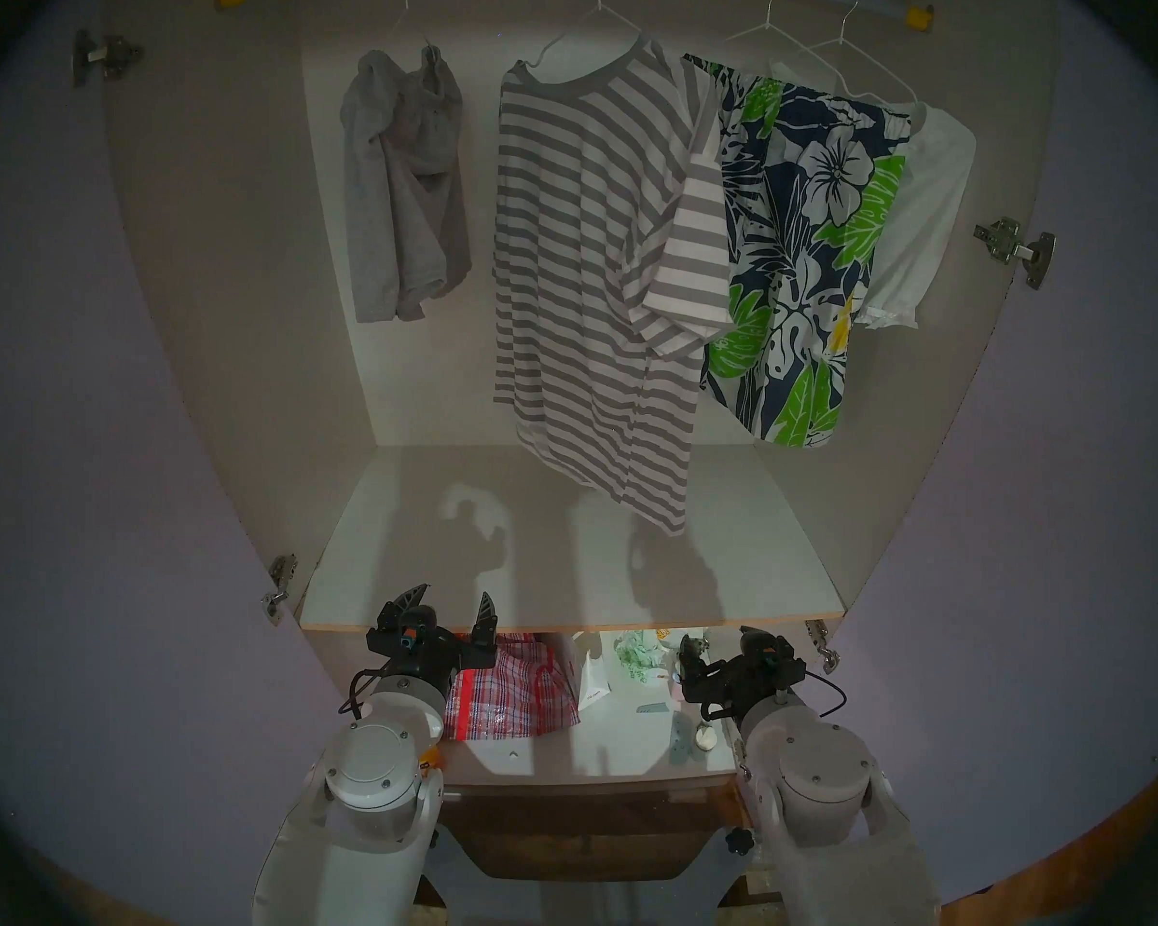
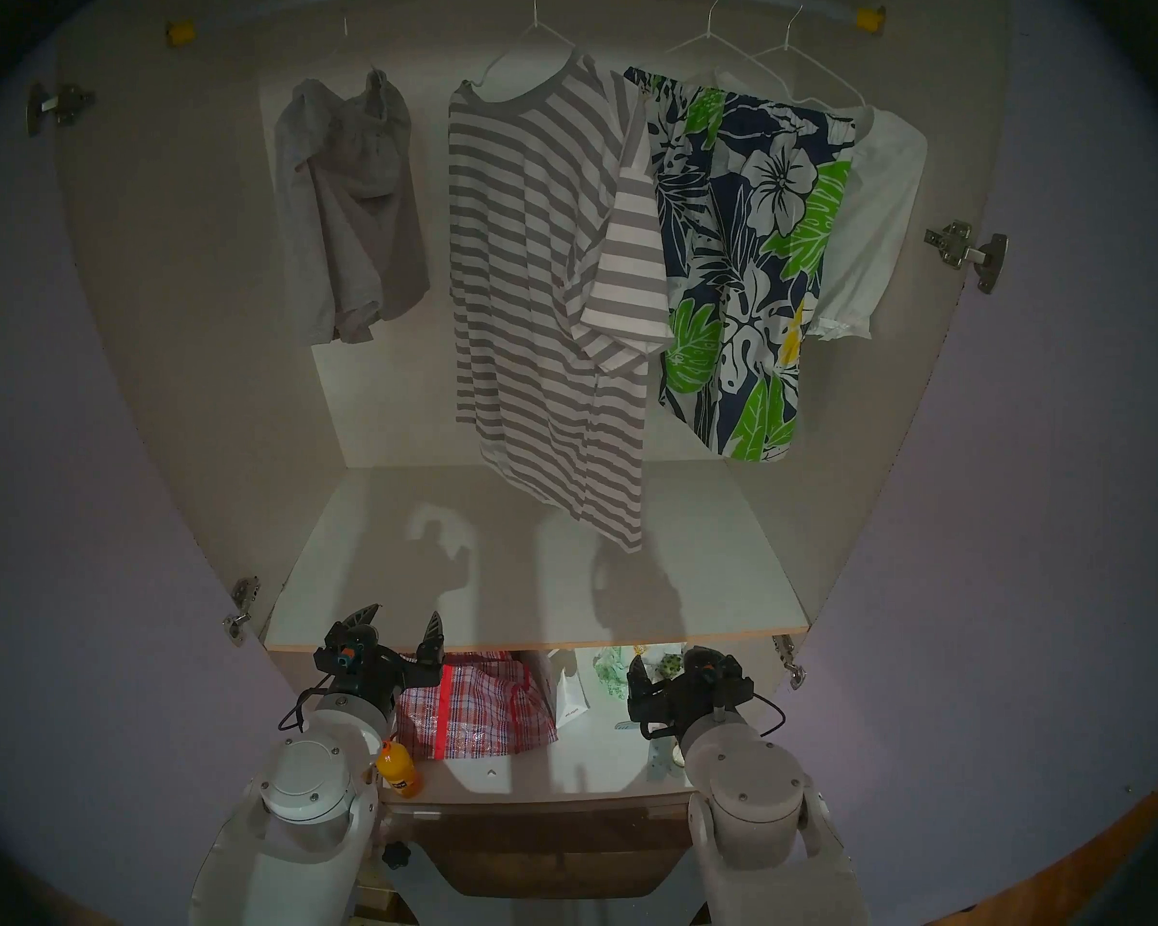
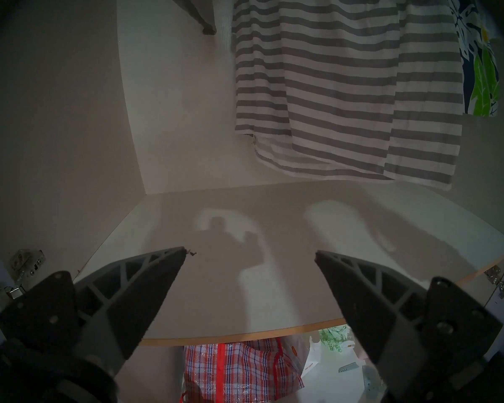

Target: Move and arrange clothes and pants in the wardrobe

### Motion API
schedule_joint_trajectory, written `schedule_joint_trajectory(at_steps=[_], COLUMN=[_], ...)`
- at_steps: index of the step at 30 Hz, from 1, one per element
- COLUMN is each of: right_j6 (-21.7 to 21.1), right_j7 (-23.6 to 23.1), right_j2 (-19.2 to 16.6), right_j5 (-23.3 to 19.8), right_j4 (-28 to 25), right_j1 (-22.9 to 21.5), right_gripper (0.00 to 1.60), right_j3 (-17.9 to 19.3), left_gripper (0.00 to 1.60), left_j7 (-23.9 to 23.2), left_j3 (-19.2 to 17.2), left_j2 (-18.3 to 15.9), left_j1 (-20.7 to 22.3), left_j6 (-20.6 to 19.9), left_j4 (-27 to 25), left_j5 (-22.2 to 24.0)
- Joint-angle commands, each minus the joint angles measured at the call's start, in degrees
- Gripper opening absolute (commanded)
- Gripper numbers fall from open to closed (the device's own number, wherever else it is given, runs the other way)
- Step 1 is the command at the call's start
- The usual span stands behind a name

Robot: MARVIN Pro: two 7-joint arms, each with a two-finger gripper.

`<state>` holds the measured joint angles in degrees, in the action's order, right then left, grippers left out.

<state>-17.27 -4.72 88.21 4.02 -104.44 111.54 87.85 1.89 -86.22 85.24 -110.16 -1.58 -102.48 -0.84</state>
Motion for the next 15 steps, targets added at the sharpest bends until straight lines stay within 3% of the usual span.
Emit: schedule_joint_trajectory(at_steps=[1, 4, 9, 10, 15], right_j6=[-0.51, -2.45, -8.33, -11.87, -21.49], right_j7=[-1.23, -2.97, -4.29, -4.27, -2.54], right_j2=[-1.2, -5.15, -7.99, -8.48, -7.66], right_j5=[0.24, 3.04, 5.38, 5.84, 6.87], right_j4=[-2.79, -2.75, -3.48, -3.84, -4.0], right_j1=[-0.75, -0.04, 0.33, 0.15, -0.96], right_gripper=[1.6, 1.6, 1.6, 1.6, 1.6], right_j3=[-0.29, -1.96, -3.35, -3.74, -4.18], left_gripper=[1.6, 1.6, 1.6, 1.6, 1.6], left_j7=[-0.1, -0.03, 0.07, 0.1, 0.27], left_j3=[-0.03, 0.02, 0.1, 0.12, 0.25], left_j2=[0.14, 0.06, -0.07, -0.1, -0.28], left_j1=[0.32, 0.33, 0.32, 0.32, 0.34], left_j6=[0.39, 0.39, 0.38, 0.38, 0.38], left_j4=[-1.46, -1.46, -1.49, -1.48, -1.47], left_j5=[0.29, 0.36, 0.49, 0.51, 0.66])
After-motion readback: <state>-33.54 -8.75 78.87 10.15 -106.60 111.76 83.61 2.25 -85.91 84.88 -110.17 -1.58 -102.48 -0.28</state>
